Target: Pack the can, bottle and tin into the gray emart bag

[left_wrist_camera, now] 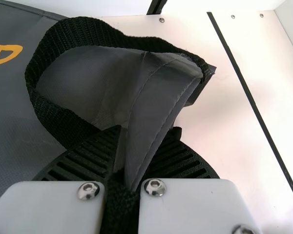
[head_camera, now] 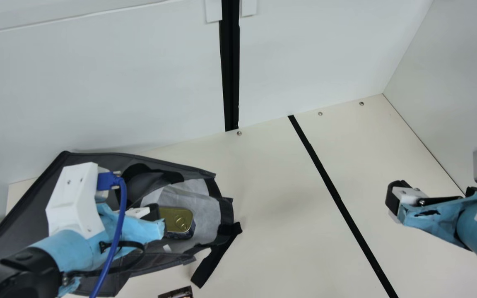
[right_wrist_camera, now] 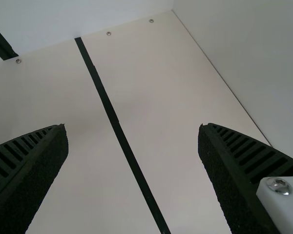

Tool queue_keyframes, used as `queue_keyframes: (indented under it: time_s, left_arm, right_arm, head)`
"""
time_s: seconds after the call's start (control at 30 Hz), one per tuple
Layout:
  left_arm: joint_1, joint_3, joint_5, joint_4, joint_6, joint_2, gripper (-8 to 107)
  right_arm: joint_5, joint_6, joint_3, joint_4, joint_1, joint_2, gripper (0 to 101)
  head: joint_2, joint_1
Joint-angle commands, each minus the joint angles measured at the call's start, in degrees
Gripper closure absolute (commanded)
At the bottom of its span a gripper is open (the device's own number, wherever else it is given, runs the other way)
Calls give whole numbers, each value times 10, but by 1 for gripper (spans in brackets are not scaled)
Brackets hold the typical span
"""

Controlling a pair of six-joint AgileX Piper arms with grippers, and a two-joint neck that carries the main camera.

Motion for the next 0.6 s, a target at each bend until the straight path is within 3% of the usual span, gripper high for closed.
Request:
queue_keyframes:
  time_s: [0.0,0.57]
  left_arm:
    - [0,0,0,0,0,0,89]
    - [0,0,0,0,0,0,89]
  right_arm:
    - [0,0,2,4,-1,0,10]
    - [-16,-16,10,26,-14,13,10]
  head:
    - [0,-13]
    - [0,-13]
